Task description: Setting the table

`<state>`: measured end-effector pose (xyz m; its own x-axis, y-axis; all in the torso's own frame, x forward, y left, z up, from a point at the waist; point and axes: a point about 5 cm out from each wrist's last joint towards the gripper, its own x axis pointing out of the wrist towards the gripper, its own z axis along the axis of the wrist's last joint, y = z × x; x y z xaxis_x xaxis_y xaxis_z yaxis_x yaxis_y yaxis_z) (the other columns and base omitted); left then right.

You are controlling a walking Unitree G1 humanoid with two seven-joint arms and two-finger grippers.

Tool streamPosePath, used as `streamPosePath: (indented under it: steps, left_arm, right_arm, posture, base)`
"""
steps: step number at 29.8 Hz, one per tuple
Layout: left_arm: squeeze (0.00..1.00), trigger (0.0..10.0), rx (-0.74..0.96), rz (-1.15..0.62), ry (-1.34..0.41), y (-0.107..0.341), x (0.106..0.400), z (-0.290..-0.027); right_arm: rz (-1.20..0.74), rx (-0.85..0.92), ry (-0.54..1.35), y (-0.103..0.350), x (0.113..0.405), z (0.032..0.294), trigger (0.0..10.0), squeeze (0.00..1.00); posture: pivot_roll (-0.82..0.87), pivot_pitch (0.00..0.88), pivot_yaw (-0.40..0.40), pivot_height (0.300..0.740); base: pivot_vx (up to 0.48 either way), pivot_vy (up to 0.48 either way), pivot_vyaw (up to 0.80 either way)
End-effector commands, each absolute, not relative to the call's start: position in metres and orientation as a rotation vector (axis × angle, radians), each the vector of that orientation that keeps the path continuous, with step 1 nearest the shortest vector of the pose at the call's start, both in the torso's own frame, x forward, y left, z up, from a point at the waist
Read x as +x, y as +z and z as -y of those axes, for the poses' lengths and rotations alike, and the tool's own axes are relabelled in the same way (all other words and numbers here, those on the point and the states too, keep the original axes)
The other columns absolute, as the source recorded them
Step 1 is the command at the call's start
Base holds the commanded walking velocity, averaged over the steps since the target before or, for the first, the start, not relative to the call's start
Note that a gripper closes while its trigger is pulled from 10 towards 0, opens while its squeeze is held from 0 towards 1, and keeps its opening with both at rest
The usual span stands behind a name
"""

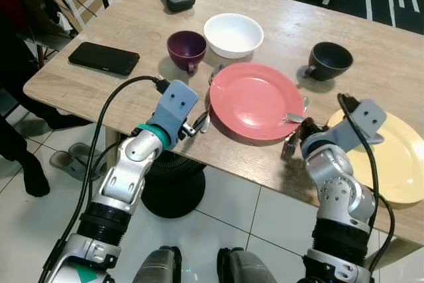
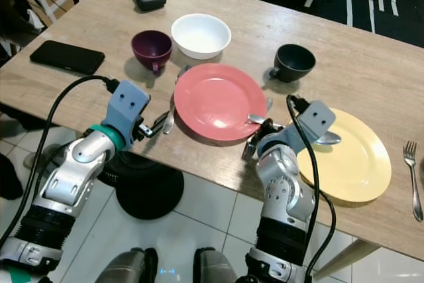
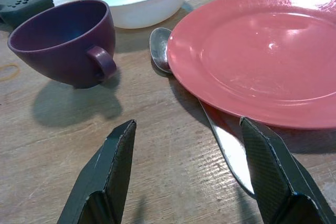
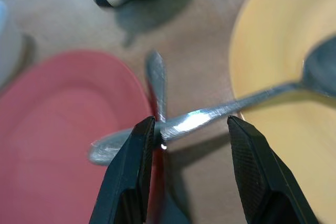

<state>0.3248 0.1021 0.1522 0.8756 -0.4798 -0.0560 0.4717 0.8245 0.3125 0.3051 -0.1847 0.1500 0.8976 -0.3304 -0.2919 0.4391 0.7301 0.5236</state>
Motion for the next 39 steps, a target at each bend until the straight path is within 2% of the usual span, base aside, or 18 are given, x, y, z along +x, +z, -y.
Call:
streamPosePath:
  steps: [1,8,9,14,21,33,39]
  left_arm:
    - [0.0,10.0,0.327,0.013,-0.51,0.148,0.322,-0.102]
    - [0.0,10.0,0.33,0.01,-0.506,0.147,0.321,-0.103]
    - [0.0,10.0,0.329,0.011,-0.506,0.147,0.32,-0.102]
    - [0.0,10.0,0.328,0.012,-0.506,0.147,0.32,-0.102]
    - [0.0,10.0,0.33,0.012,-0.513,0.147,0.321,-0.1]
    - [0.0,10.0,0.351,0.016,-0.532,0.15,0.319,-0.1]
    - [0.0,10.0,0.36,0.017,-0.542,0.151,0.318,-0.1]
  right_arm:
    - [-0.147,0.648,-0.415,0.156,0.305,0.182,10.0,0.0]
    - [-0.136,0.734,-0.355,0.16,0.3,0.183,10.0,0.0]
    - [-0.153,0.841,-0.307,0.155,0.294,0.179,10.0,0.0]
    - [-0.186,0.908,-0.256,0.15,0.284,0.175,10.0,0.0]
    - [-0.298,1.102,-0.3,0.11,0.267,0.177,10.0,0.0]
    - [-0.242,1.285,-0.26,0.108,0.282,0.162,10.0,0.0]
    - [-0.137,1.279,-0.212,0.118,0.3,0.153,10.0,0.0]
  posture:
    - [0.04,0.076,-0.016,0.74]
    - [0.04,0.07,-0.017,0.74]
    - [0.04,0.07,-0.018,0.74]
    - [0.04,0.072,-0.018,0.74]
    - [0.04,0.084,-0.007,0.74]
    - [0.07,0.099,0.016,0.74]
    - [0.08,0.109,0.026,0.74]
  base:
    - [0.0,0.0,0.0]
    - [0.0,0.0,0.0]
    - [0.0,0.0,0.0]
    - [0.0,0.0,0.0]
    - [0.0,0.0,0.0]
    - [0.0,0.0,0.0]
    - [0.0,0.0,0.0]
